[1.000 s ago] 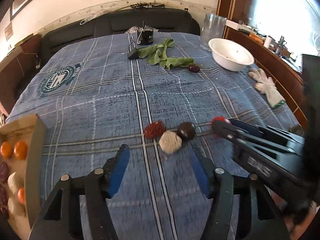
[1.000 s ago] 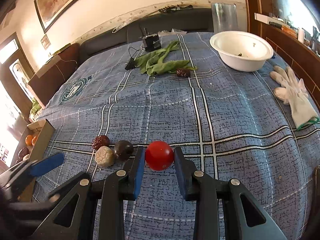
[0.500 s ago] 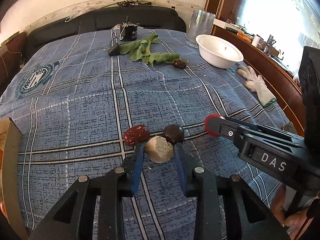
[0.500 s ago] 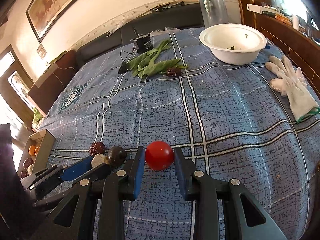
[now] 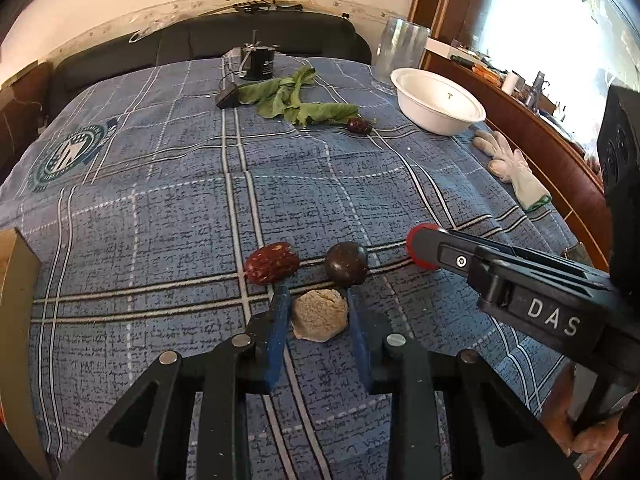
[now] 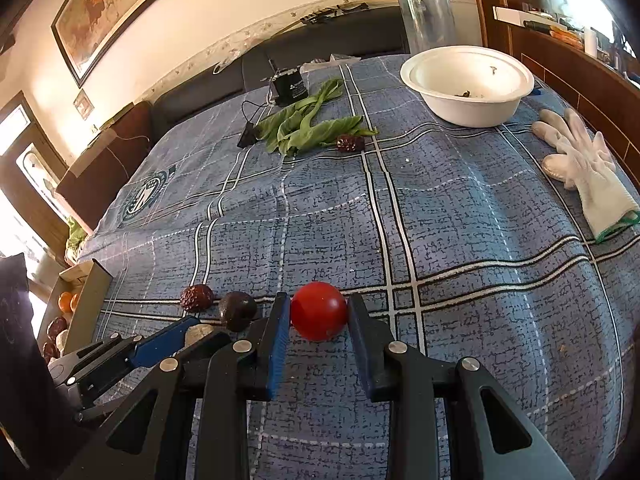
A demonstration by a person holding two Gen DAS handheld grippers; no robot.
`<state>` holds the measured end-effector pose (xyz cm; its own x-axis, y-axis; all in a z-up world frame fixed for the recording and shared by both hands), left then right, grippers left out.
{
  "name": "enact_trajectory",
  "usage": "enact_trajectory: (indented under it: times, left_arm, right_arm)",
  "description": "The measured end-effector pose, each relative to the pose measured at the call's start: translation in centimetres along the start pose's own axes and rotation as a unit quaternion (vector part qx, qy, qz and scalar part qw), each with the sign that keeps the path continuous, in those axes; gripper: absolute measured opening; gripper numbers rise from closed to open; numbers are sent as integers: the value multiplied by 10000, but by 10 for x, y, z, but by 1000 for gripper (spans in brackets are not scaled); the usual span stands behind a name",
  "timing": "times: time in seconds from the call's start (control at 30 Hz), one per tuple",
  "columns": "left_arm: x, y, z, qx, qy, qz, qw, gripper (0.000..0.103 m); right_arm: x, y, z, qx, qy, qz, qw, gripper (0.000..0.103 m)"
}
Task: Organize fruits
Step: 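Carry the cube and tomato into the tray and open both tools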
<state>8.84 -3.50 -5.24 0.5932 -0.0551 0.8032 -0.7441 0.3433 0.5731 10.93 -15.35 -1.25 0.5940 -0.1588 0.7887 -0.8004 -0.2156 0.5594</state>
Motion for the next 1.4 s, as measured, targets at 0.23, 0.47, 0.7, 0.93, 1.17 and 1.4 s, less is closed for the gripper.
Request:
enact_trajectory:
  times: [0.23, 0.47, 0.7, 0.93, 1.17, 1.4]
  left_arm:
    - [-3, 13, -10, 70, 311, 55, 9995, 28]
    - [-7, 89, -38, 215, 888, 384, 9951, 28]
    - [-15, 187, -139, 1191, 1382, 744, 9804, 28]
    - [-51, 231, -235, 2310, 1923, 599, 9519, 28]
    - [-78, 231, -259, 2388, 2162, 337, 9461, 28]
    - [-85, 227, -268, 2279, 2378, 331, 9436, 28]
  right_arm:
    - [3, 5, -12, 195, 94, 160, 9996, 32]
    - [0, 12, -22, 230, 253, 278, 9990, 31]
    - [-8, 36, -74, 357, 901, 647, 9932, 32]
    - [-41, 57, -181, 1389, 1224, 259, 9824, 32]
    - [-91, 65, -284, 2167, 1898, -145, 9575, 33]
    - [-129, 52, -317, 2256, 2226, -470, 9473, 33]
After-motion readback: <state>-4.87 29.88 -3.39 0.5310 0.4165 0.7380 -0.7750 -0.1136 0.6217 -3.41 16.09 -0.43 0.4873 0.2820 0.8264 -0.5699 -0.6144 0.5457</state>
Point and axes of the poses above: each gripper's, at about its wrist camera, not at the fingertips, and y roughly against the way its jaws point, z to its right, x to its top, the point moved 8 cm from there along -y, roughly the way its jaws point, and after that the axes turned 15 degrees about z, right-handed, at the moved point
